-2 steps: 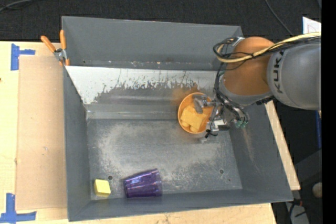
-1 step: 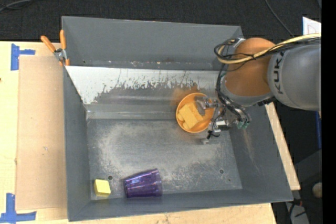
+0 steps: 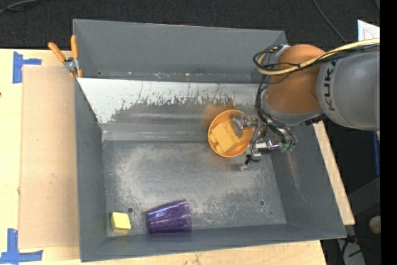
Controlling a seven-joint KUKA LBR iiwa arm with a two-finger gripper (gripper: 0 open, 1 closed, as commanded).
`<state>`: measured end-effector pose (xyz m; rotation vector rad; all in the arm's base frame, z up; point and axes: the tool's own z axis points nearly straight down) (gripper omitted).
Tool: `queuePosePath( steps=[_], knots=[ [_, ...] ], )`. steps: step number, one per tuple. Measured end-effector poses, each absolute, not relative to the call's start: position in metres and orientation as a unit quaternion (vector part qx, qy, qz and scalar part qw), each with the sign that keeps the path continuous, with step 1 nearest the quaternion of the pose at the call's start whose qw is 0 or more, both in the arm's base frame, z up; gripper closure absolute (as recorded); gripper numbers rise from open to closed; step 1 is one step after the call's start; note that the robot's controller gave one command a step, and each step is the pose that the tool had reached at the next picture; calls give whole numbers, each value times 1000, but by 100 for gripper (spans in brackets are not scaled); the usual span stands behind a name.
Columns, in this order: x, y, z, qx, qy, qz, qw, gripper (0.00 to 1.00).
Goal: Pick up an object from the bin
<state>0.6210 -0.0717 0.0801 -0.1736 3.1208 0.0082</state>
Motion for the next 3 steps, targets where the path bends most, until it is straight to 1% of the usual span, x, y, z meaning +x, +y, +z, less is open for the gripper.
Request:
queuePosePath(
  steps=[1, 2, 3],
  knots=[
    [623, -57, 70, -138, 990, 3, 8, 100],
    [623, -57, 70, -138, 990, 3, 8, 100],
    [621, -57, 79, -137, 990, 3, 6, 100]
  ],
)
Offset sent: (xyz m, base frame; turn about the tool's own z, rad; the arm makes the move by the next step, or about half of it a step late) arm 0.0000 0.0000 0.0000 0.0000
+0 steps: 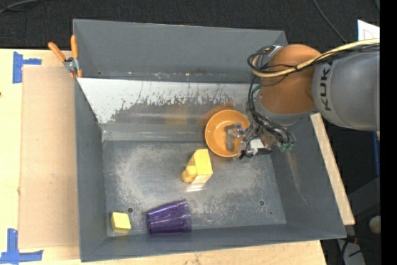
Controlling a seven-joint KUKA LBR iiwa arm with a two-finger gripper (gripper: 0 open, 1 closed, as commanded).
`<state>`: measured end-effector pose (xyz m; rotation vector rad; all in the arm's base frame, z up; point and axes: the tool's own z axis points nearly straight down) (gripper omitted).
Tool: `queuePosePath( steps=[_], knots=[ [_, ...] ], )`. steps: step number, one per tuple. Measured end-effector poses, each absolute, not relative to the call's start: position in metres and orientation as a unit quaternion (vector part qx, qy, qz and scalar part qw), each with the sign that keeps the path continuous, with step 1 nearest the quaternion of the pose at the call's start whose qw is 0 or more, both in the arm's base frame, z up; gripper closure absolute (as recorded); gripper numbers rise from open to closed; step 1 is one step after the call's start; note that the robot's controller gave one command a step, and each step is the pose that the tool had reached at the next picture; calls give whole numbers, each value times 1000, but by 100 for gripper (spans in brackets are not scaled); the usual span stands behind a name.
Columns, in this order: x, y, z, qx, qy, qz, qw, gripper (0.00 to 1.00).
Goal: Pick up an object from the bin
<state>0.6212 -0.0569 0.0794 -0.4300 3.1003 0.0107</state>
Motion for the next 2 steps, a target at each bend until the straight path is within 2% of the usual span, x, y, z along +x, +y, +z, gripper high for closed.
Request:
queuePosePath(
  steps=[1, 2],
  knots=[
    [619, -56, 106, -137, 991, 5, 3, 100],
    [620, -56, 147, -137, 991, 4, 3, 100]
  ],
)
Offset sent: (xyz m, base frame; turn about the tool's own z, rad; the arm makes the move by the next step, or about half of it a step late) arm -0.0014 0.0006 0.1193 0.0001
